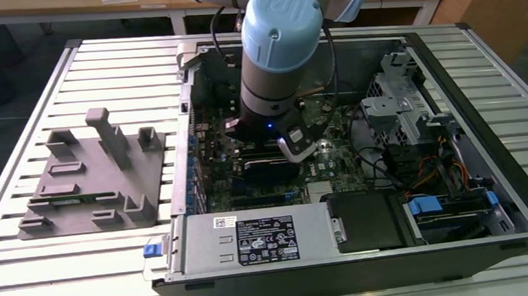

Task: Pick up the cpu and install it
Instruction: 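Install the second cpu locking lever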

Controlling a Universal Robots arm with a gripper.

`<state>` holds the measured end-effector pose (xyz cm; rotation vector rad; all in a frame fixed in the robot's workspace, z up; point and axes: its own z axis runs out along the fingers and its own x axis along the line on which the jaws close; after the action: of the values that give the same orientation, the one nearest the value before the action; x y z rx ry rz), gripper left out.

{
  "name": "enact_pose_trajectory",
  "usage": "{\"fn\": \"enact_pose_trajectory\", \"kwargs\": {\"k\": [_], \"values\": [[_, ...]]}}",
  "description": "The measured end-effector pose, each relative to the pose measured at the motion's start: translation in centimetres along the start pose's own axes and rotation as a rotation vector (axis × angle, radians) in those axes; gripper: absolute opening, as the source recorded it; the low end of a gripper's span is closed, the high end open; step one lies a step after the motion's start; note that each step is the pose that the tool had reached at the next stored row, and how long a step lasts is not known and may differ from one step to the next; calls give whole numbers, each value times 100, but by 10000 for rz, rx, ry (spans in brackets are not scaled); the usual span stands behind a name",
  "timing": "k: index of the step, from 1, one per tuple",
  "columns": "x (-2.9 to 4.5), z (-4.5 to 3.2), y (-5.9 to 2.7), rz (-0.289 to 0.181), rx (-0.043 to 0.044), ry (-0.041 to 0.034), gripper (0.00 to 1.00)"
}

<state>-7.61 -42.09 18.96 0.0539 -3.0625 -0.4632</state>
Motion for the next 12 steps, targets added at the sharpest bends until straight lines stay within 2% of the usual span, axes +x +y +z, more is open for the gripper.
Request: {"fn": "enact_pose_trajectory", "kwargs": {"k": [8,12], "values": [[2,13,25,-2,-45,-2,11],[9,-8,35,-5,-55,-5,11]]}}
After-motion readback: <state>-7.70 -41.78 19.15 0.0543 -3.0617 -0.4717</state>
